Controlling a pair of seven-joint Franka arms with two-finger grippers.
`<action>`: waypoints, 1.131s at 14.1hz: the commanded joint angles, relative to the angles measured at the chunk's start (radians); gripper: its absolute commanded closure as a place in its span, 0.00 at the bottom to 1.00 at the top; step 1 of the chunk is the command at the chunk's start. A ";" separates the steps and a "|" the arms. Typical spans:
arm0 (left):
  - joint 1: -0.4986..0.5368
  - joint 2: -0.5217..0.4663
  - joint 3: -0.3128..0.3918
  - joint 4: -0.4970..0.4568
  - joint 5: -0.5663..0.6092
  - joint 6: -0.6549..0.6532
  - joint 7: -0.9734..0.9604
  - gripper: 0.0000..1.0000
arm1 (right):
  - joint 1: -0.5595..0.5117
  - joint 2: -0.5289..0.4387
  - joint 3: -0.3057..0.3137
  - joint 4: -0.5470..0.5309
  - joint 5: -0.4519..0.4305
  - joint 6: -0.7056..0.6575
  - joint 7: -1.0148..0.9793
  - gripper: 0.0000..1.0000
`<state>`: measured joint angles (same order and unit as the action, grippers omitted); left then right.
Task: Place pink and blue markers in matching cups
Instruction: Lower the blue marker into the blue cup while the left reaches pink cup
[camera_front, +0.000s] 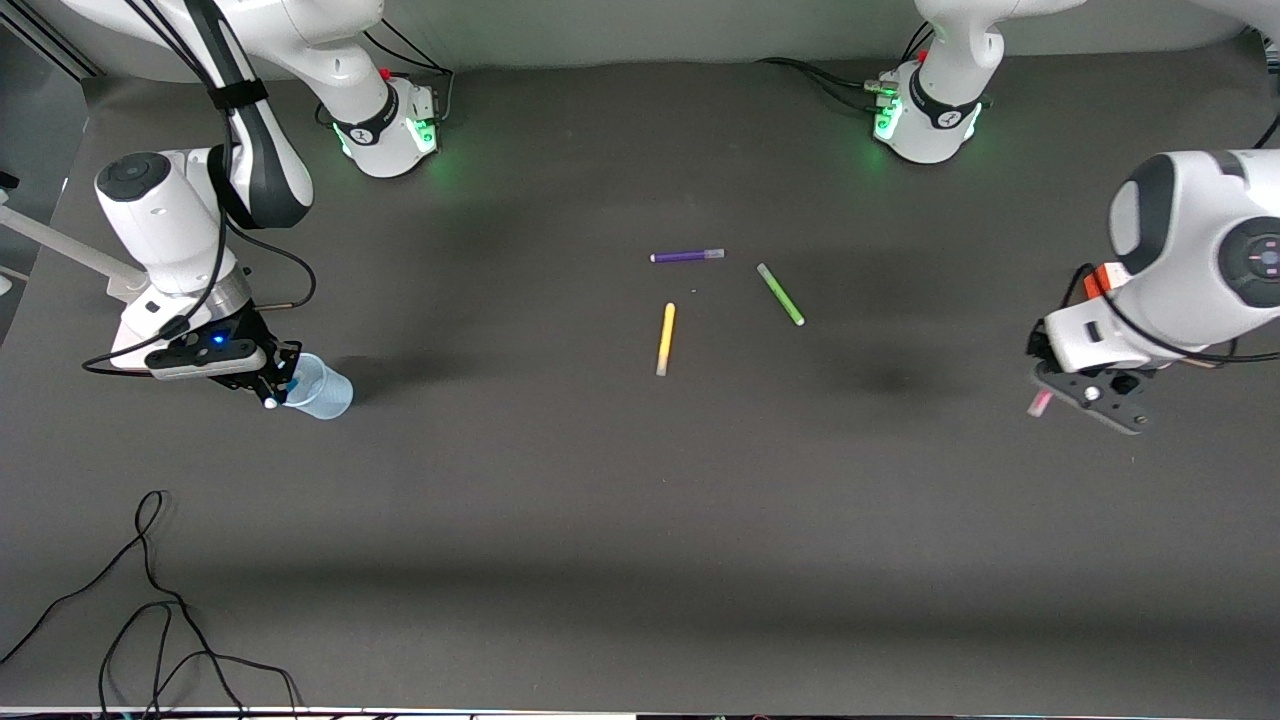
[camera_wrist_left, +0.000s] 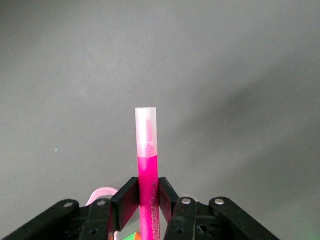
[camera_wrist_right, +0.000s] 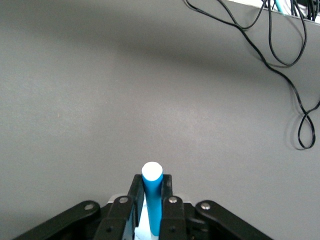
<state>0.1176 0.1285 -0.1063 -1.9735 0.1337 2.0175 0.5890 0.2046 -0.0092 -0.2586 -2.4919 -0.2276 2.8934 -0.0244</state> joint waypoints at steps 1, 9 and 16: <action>0.114 -0.050 -0.013 -0.065 -0.034 0.006 0.188 1.00 | 0.009 0.011 -0.019 -0.005 -0.019 0.030 -0.002 0.94; 0.448 0.051 -0.013 -0.100 -0.440 0.017 0.858 1.00 | 0.009 0.028 -0.022 -0.012 -0.019 0.029 0.003 0.19; 0.593 0.141 -0.013 -0.080 -0.752 -0.065 1.296 1.00 | 0.009 0.017 -0.027 -0.001 -0.019 0.017 0.000 0.00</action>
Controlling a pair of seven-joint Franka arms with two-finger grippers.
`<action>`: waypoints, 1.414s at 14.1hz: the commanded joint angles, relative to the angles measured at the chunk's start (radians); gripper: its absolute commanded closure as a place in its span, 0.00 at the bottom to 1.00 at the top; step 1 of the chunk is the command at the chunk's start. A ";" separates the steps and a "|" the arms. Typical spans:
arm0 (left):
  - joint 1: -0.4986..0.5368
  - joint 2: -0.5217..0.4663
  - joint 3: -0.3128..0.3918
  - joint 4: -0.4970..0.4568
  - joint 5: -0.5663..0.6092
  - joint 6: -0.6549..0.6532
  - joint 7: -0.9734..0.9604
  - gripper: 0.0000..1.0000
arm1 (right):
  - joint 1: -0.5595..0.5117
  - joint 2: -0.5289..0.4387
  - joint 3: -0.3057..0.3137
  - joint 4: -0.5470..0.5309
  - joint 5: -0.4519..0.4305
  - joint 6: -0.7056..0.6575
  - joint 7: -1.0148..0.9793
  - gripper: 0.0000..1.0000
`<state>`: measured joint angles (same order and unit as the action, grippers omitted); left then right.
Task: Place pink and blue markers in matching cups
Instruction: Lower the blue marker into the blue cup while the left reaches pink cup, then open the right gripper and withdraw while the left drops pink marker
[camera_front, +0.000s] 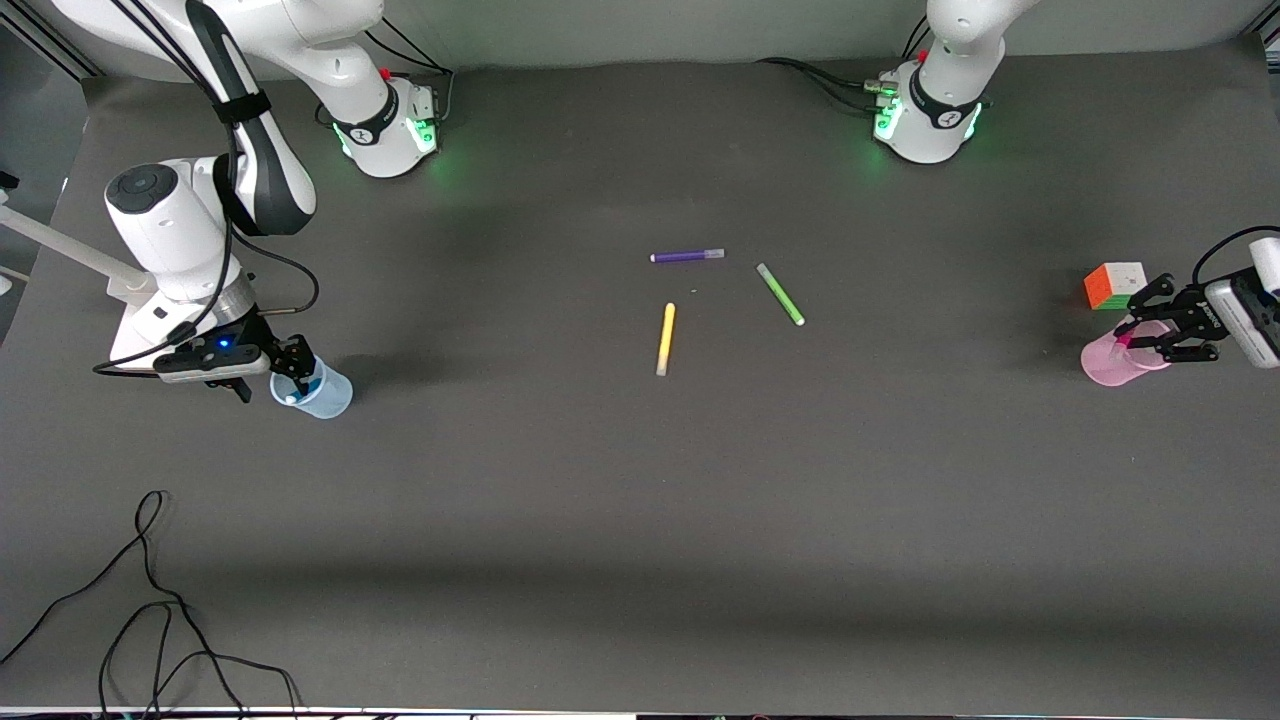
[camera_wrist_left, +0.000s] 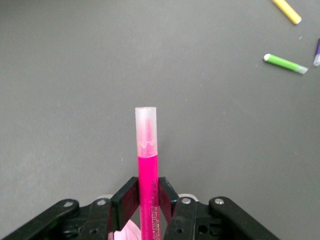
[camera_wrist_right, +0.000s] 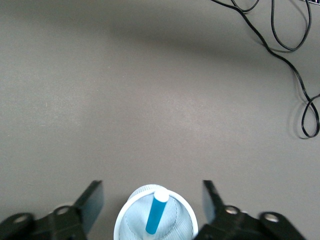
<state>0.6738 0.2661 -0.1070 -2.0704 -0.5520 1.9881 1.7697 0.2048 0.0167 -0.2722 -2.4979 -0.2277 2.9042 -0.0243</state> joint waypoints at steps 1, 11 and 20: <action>0.055 0.007 -0.013 0.027 -0.084 -0.037 0.173 1.00 | 0.008 -0.014 -0.013 0.008 -0.019 0.001 -0.003 0.00; 0.176 0.166 -0.014 0.170 -0.221 -0.242 0.456 1.00 | 0.019 -0.069 -0.002 0.157 0.046 -0.382 -0.002 0.00; 0.207 0.277 -0.016 0.253 -0.250 -0.328 0.583 1.00 | 0.019 -0.101 0.044 0.554 0.240 -1.035 -0.016 0.00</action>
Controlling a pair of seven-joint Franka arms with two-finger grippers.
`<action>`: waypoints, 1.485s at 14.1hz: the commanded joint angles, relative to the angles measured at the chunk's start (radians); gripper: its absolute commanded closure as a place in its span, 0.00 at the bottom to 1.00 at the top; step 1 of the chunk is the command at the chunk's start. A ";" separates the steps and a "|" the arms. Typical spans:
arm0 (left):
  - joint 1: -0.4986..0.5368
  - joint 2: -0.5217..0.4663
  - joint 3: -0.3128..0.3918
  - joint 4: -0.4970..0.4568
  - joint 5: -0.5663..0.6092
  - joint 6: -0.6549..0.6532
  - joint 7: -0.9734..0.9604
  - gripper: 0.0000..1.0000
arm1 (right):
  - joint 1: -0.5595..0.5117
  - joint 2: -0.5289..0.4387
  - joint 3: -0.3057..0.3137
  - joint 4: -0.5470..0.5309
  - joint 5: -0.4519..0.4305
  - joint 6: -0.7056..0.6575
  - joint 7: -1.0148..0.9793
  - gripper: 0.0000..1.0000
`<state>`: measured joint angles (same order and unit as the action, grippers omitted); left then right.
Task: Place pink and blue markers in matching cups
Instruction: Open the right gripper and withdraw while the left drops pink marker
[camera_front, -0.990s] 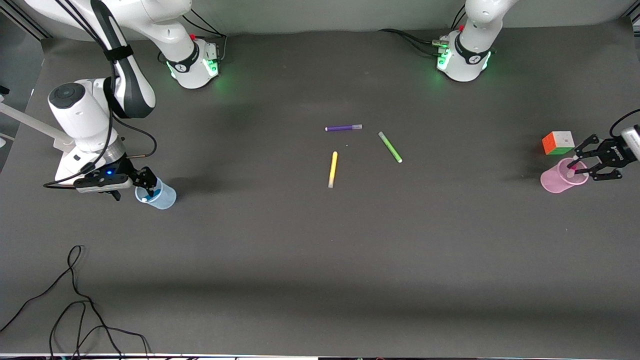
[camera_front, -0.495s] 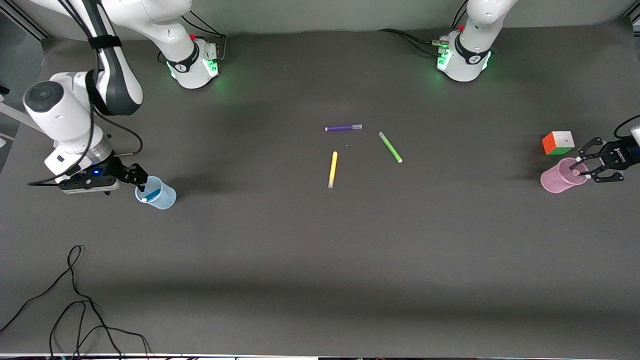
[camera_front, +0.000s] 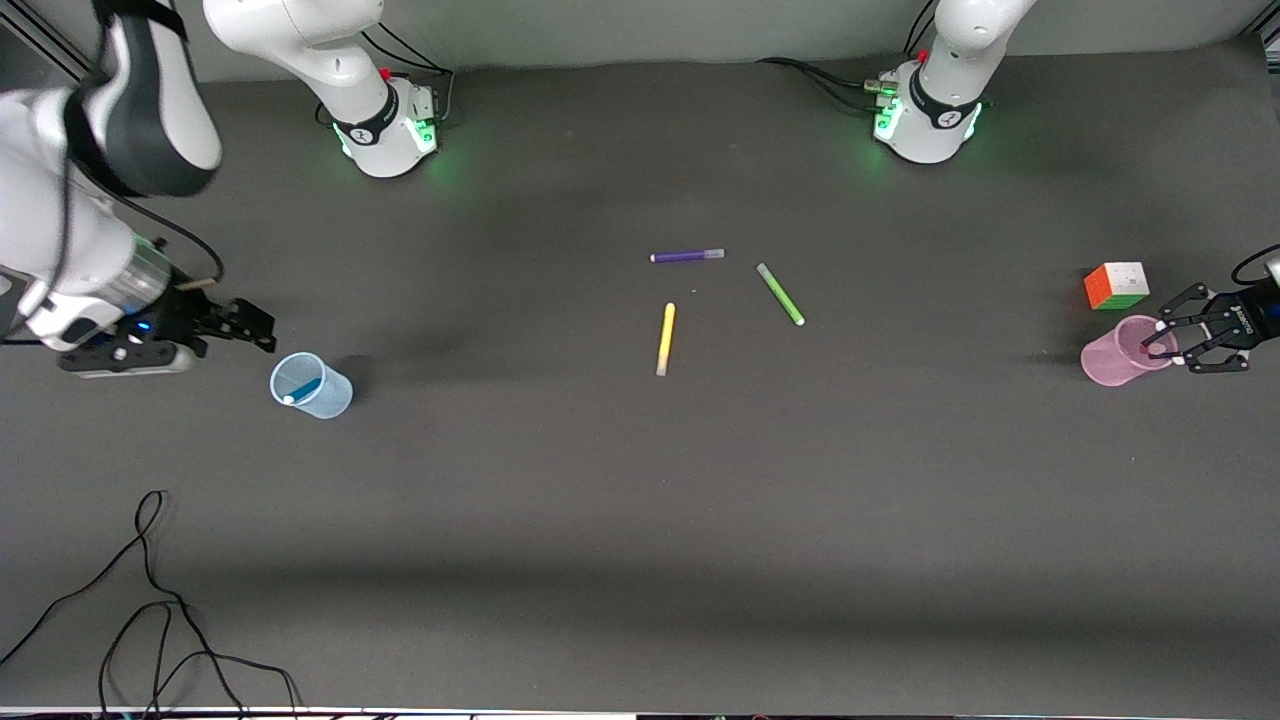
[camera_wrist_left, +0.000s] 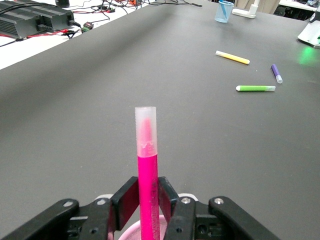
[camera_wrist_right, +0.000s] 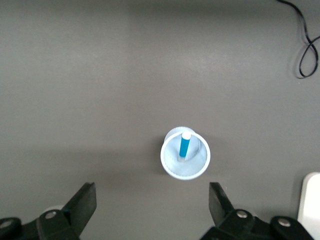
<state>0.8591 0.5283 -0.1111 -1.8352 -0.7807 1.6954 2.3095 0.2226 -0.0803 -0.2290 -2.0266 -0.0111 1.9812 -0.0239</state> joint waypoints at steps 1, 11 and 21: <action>0.028 0.018 -0.012 0.017 -0.022 -0.042 0.056 1.00 | 0.001 -0.001 0.000 0.142 0.023 -0.189 -0.014 0.00; 0.038 0.030 -0.010 0.017 -0.022 -0.057 0.060 0.00 | -0.008 0.168 0.007 0.477 0.031 -0.285 -0.030 0.00; -0.116 -0.245 -0.012 0.089 0.128 0.012 -0.479 0.00 | 0.000 0.099 0.016 0.341 0.088 -0.260 0.048 0.00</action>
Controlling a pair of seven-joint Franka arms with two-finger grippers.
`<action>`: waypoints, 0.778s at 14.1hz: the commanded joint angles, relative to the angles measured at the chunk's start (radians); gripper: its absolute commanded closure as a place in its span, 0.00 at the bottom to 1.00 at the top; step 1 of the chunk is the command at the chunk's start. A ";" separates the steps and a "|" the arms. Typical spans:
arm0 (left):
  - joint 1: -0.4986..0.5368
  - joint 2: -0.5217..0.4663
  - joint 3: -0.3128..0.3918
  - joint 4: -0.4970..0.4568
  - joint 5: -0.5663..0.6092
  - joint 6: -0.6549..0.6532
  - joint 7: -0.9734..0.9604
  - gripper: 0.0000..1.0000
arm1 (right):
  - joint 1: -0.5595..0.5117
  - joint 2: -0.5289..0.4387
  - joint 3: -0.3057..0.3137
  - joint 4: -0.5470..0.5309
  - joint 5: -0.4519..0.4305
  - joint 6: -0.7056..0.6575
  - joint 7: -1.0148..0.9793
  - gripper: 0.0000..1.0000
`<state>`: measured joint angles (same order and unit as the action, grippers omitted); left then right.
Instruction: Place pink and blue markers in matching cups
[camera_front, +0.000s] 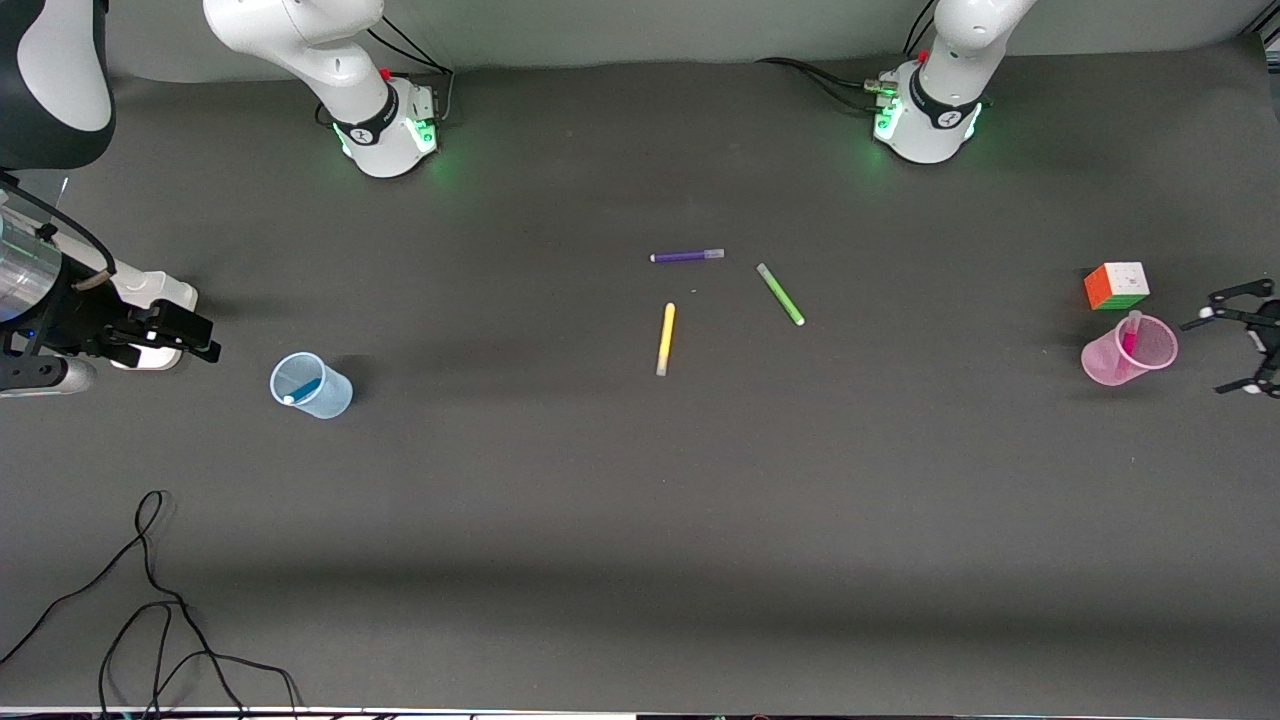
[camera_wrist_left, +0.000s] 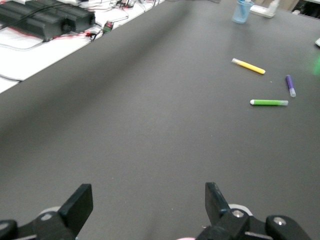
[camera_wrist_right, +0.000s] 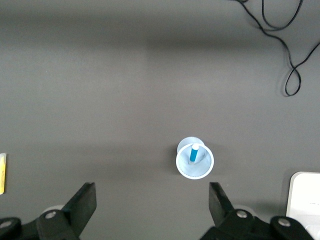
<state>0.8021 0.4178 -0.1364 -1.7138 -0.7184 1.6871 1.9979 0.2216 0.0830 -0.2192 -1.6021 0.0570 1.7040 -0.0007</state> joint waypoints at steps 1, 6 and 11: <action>-0.090 -0.190 0.012 -0.032 0.110 0.022 -0.265 0.00 | 0.001 -0.069 0.006 -0.087 0.017 0.020 0.025 0.00; -0.263 -0.390 0.006 -0.033 0.281 0.017 -0.716 0.00 | -0.001 -0.092 0.006 -0.108 0.003 0.023 0.010 0.00; -0.490 -0.493 -0.009 -0.029 0.466 0.016 -1.236 0.00 | -0.001 -0.085 0.023 -0.090 -0.039 0.017 0.016 0.00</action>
<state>0.3922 -0.0274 -0.1506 -1.7134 -0.3217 1.6918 0.9360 0.2213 0.0163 -0.2080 -1.6784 0.0381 1.7113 0.0008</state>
